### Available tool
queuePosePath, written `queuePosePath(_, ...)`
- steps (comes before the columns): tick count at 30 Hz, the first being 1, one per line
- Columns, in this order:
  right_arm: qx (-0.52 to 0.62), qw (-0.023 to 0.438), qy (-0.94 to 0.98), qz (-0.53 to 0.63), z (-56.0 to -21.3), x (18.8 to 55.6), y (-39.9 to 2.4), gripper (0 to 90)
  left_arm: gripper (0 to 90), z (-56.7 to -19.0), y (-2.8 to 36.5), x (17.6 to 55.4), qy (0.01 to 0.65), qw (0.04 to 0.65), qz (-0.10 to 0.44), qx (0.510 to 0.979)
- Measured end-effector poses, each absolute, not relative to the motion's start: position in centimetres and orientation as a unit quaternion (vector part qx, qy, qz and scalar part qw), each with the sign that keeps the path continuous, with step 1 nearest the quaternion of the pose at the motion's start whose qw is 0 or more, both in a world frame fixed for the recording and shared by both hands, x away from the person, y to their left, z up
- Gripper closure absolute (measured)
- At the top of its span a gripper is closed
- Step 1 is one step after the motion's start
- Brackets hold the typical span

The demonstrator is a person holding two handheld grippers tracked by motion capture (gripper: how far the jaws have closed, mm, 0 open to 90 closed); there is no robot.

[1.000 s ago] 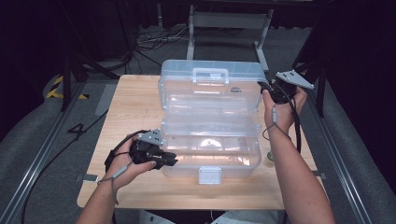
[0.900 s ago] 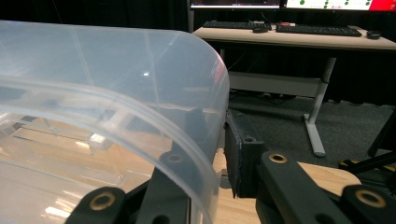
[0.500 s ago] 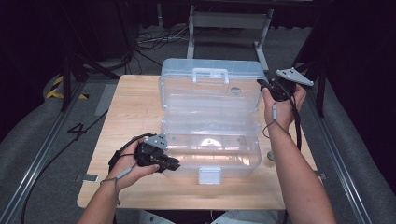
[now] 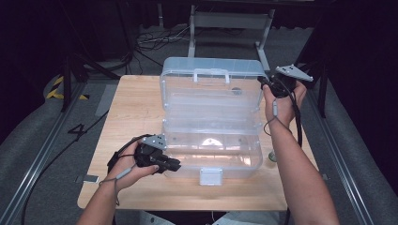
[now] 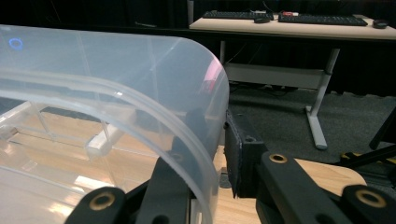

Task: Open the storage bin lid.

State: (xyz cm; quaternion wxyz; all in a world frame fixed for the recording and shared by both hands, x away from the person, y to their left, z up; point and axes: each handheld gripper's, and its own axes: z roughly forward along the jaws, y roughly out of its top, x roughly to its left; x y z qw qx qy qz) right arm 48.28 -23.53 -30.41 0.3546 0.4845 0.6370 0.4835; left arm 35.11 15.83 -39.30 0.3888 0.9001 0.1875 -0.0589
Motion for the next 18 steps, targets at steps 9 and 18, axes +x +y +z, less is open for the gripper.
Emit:
queuePosePath(9,0.487,0.350,0.641,0.478,-30.4,49.2,-23.5,79.6,76.9,-40.3,14.3,34.9,0.169,0.321,-0.026,0.931)
queuePosePath(18,0.488,0.349,0.642,0.478,-30.6,50.0,-23.5,79.7,77.2,-40.5,14.4,34.7,0.165,0.329,-0.015,0.930)
